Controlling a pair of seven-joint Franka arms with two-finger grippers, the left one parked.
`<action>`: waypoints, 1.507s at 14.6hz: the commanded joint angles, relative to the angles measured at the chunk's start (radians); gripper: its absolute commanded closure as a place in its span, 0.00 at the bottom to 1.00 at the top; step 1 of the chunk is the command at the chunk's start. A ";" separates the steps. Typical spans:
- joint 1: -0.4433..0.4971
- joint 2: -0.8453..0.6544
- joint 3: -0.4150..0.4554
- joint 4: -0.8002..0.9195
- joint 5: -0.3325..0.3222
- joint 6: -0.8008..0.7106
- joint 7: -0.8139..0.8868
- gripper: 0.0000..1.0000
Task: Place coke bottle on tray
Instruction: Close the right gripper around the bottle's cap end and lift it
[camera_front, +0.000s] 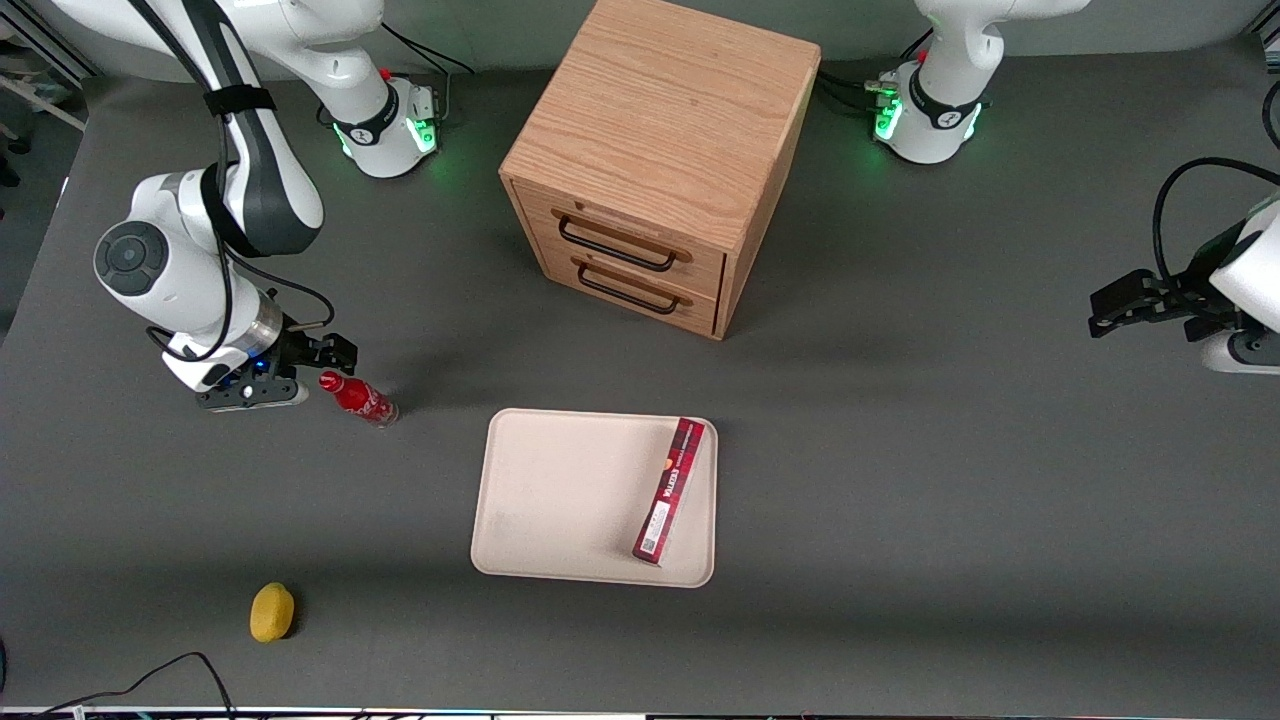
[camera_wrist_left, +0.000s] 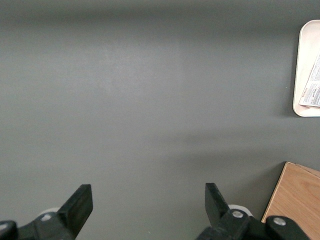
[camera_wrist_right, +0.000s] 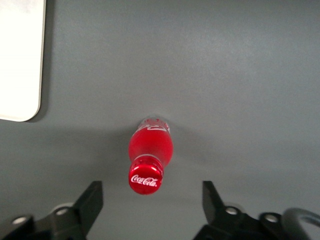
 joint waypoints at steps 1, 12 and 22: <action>-0.013 -0.029 0.014 -0.038 -0.022 0.030 0.017 0.22; -0.013 -0.038 0.014 -0.067 -0.022 0.069 0.014 1.00; -0.019 0.018 0.001 0.685 -0.005 -0.805 -0.046 1.00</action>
